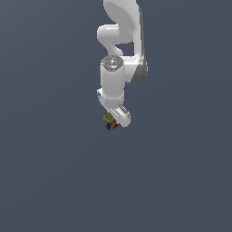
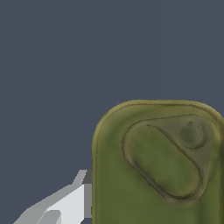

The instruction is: Pick up the object and move it to a goal position.

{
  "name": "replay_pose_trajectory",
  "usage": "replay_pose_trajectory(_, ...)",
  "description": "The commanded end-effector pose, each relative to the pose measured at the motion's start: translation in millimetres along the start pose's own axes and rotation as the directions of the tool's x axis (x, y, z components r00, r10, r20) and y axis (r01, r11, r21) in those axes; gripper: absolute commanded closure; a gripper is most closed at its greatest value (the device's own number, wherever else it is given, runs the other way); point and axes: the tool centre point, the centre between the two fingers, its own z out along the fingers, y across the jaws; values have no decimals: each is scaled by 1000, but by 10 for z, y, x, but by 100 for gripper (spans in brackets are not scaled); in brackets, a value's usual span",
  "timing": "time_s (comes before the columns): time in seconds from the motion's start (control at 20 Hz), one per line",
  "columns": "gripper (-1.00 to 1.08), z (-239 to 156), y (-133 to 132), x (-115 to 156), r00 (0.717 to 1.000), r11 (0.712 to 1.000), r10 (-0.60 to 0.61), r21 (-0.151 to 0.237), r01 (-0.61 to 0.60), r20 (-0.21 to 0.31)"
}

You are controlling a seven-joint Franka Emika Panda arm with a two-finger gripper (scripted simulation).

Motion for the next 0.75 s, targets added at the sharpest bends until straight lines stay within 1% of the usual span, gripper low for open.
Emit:
replay_pose_trajectory(0.0, 108, -214, -145, -59, 1000, 1000, 0, 3, 0, -3)
replay_pose_trajectory(0.35, 108, -574, -415, -173, 1000, 1000, 0, 3, 0, -2)
replay_pose_trajectory(0.7, 108, -690, -509, -207, 1000, 1000, 0, 3, 0, -1)
